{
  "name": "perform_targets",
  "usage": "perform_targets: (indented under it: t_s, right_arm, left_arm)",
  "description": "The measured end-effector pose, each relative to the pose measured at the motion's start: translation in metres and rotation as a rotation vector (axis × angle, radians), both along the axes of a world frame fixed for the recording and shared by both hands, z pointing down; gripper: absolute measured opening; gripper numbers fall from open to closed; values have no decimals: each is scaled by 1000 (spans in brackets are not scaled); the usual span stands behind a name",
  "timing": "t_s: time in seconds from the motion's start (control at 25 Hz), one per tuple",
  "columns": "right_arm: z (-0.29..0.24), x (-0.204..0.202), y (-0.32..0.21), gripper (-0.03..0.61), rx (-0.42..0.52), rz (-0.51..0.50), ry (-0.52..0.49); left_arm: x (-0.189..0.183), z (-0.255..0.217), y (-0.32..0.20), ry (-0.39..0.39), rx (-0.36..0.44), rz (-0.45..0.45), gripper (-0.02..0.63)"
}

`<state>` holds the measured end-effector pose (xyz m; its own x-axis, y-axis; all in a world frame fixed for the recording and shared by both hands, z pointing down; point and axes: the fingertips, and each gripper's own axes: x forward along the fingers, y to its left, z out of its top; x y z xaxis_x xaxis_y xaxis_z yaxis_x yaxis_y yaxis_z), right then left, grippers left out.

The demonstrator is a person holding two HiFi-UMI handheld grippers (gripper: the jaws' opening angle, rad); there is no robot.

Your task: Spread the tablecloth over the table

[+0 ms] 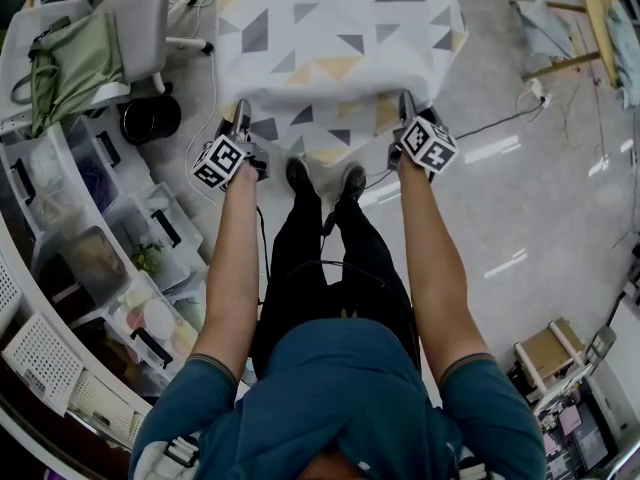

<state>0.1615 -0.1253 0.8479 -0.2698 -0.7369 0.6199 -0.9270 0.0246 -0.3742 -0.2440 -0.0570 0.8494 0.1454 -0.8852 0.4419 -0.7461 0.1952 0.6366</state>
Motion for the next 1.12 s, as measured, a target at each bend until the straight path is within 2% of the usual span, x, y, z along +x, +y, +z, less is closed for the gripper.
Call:
perform_targets:
  t_s: [0.12,0.32,0.52,0.72,0.96,1.12]
  right_arm:
    - [13,5,4,183,-80,19,12]
    - [23,19,16,190,-176,13,84]
    - [13,24,15,189,-144,-6,103]
    - [-13,17,2,189,-91,-23,109]
    - [-54,-4,-16,189,-15,-61,90]
    - [-83,-20,-22,189,34,-89,79]
  left_arm:
    - [1,14,8,-62,-82,23,184]
    - [-3,18,23,-98,-131,21,196]
    - [-4,5,24,-129,-114,31,178]
    - [-11,-13,29,-187,-133,23,177]
    - [-20,-58,20,-247,-65,14,135]
    - [-22,-110,1,-275,51,24,113]
